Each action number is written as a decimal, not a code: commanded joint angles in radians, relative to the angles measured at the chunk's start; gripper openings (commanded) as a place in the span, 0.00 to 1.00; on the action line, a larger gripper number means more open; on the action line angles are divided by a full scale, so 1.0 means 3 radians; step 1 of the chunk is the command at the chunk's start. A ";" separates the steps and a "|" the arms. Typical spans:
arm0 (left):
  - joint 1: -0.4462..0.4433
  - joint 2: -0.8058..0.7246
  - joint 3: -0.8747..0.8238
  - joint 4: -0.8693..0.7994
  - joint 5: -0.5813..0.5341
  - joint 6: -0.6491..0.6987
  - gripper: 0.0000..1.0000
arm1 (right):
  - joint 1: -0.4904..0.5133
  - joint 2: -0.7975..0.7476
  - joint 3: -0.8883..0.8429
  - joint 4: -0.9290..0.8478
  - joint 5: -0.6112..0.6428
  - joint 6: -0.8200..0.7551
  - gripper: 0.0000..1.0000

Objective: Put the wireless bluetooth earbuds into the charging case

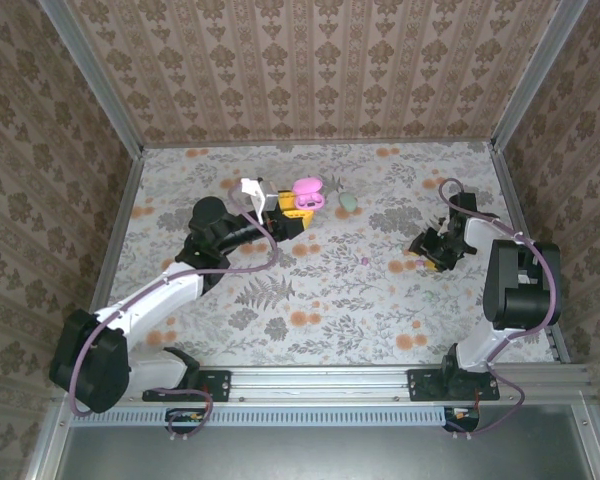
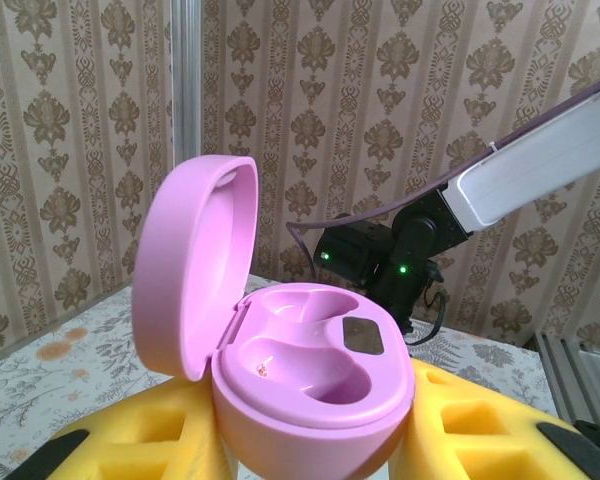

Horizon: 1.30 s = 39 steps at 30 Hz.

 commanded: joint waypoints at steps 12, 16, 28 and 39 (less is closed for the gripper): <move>-0.0004 -0.0036 0.0031 0.0082 -0.0002 -0.0007 0.37 | 0.0102 -0.0110 -0.0080 -0.0222 -0.0206 -0.0063 0.50; 0.0001 -0.0061 0.0028 0.0064 -0.0013 0.0004 0.37 | 0.0164 -0.0185 -0.0088 -0.0222 -0.0227 -0.0035 0.50; 0.0000 -0.0105 -0.0005 0.0039 -0.0034 0.0012 0.37 | 0.0167 -0.0245 0.0082 -0.0501 0.0234 -0.0358 0.48; 0.0000 -0.0113 0.0011 -0.0001 -0.0054 0.0031 0.37 | 0.0167 0.0059 0.0356 -0.0609 0.0473 -0.0531 0.49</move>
